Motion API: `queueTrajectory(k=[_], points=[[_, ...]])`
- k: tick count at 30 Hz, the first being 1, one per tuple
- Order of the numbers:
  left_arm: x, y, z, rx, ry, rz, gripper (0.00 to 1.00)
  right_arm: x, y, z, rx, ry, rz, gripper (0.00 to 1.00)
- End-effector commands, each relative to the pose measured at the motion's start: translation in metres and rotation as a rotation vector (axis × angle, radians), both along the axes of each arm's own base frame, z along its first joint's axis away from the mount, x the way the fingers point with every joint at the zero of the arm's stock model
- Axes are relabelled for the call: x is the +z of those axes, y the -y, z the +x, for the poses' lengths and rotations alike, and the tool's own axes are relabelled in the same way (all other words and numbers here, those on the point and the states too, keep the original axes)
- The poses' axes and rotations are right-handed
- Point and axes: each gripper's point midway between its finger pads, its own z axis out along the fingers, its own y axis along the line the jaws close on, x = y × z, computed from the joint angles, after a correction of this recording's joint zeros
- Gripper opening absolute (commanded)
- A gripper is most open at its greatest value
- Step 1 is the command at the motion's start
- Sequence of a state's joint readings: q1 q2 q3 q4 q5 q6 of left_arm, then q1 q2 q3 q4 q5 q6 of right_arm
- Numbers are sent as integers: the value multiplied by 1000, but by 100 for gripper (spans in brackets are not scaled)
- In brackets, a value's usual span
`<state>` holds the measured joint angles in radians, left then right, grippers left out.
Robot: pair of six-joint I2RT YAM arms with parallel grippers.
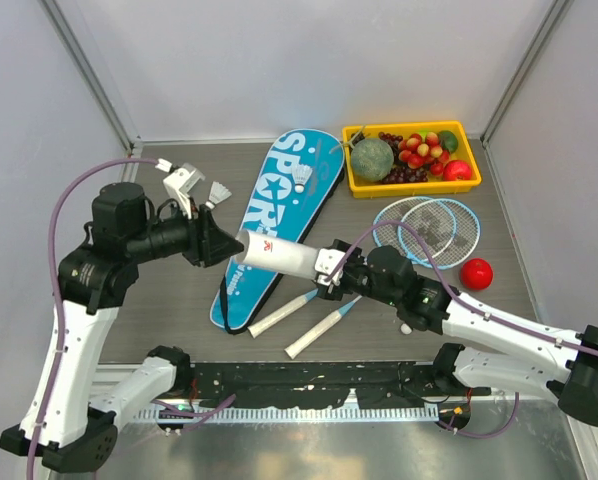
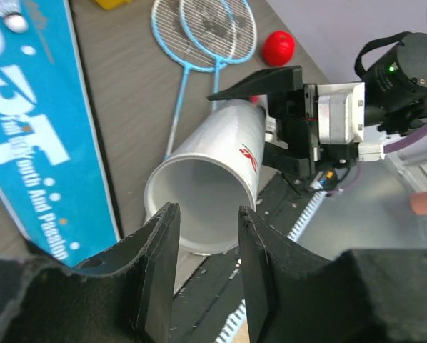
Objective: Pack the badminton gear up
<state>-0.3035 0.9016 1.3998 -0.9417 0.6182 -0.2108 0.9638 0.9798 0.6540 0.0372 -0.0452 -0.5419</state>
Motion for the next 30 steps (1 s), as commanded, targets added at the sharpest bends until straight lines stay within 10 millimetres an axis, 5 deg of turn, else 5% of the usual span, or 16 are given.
queueTrajectory(k=[1, 11, 20, 25, 30], points=[[12, 20, -10, -111, -44, -122, 41, 31, -7, -1, 24, 52, 98, 36], [-7, 27, -11, -144, -112, -152, 40, 28, -11, 1, 25, 38, 85, 36], [8, 3, 2, 36, -39, -63, 43, 20, -12, 2, 21, 23, 62, 35], [24, 15, -11, -43, -25, -155, 47, 20, -14, 3, 24, 23, 64, 34], [11, 19, -12, -71, -73, -157, 47, 23, -16, 3, 29, 24, 67, 35]])
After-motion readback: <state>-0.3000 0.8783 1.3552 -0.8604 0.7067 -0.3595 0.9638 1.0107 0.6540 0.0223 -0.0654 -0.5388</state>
